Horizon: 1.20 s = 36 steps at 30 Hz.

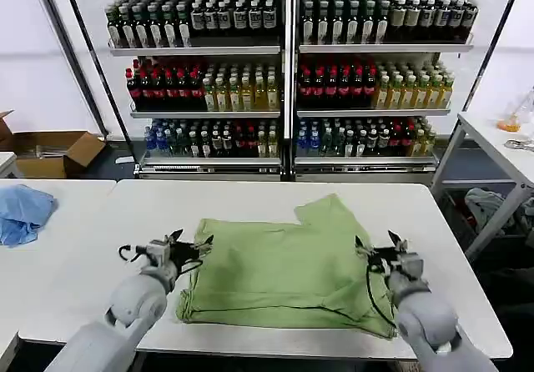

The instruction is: Fold and organize the clothes.

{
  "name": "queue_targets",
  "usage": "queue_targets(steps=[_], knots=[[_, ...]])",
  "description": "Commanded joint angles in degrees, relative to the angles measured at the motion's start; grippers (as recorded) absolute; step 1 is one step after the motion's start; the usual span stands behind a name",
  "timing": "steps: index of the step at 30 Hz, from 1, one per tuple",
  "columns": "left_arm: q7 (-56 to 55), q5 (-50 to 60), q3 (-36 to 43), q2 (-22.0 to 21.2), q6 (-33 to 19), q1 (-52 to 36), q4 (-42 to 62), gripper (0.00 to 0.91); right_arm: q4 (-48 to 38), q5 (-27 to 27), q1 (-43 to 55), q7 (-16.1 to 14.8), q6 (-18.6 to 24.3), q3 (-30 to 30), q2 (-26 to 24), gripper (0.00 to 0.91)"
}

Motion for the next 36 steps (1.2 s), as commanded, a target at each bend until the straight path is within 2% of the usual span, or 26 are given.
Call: queue_targets(steps=[1,7,14,21,27,28,29,30,31,33,36], knots=[[0.2,3.6,7.9,-5.2,0.9,-14.6,17.7,0.907,-23.1,4.7,23.3,-0.2,-0.8,-10.3,3.8,0.907],[0.6,0.8,8.0,-5.5,2.2,-15.0,18.6,0.907,-32.1,4.2,29.6,-1.2,-0.4,-13.2,7.7,0.907],[0.7,-0.9,7.9,-6.0,2.4,-15.4,20.2,0.907,-41.5,4.8,32.7,-2.2,-0.8,-13.0,11.9,0.907],[1.1,-1.9,8.2,-6.3,3.0,-15.3,20.6,0.907,-45.0,4.6,33.8,-4.3,-2.6,-13.8,13.5,0.907],[1.0,-3.9,8.1,-6.4,3.1,-15.2,21.1,0.907,-48.1,4.8,34.6,-4.2,-2.6,-12.8,15.8,0.907],[1.0,-4.1,8.1,-6.2,3.1,-14.9,20.7,0.665,-48.3,4.9,34.5,-4.2,-2.6,-12.8,15.9,0.887],[0.9,-4.4,8.1,-5.9,3.1,-14.6,20.3,0.262,-48.3,5.1,34.5,-4.2,-2.6,-12.9,15.9,0.171],[1.0,-4.8,8.0,-5.7,3.1,-14.4,19.7,0.181,-48.3,5.3,34.5,-4.1,-2.6,-13.2,15.8,0.05],[1.1,-5.1,8.0,-5.3,3.1,-14.0,19.3,0.091,-48.3,5.4,34.5,-4.1,-2.6,-13.4,15.7,0.0],[1.4,-5.5,7.9,-4.8,3.1,-13.4,18.7,0.03,-48.3,5.7,34.4,-4.1,-2.6,-13.7,15.6,0.0],[1.7,-6.0,7.5,-4.2,3.1,-12.2,17.9,0.02,-47.9,5.9,34.0,-4.0,-2.6,-13.6,15.6,0.0]])
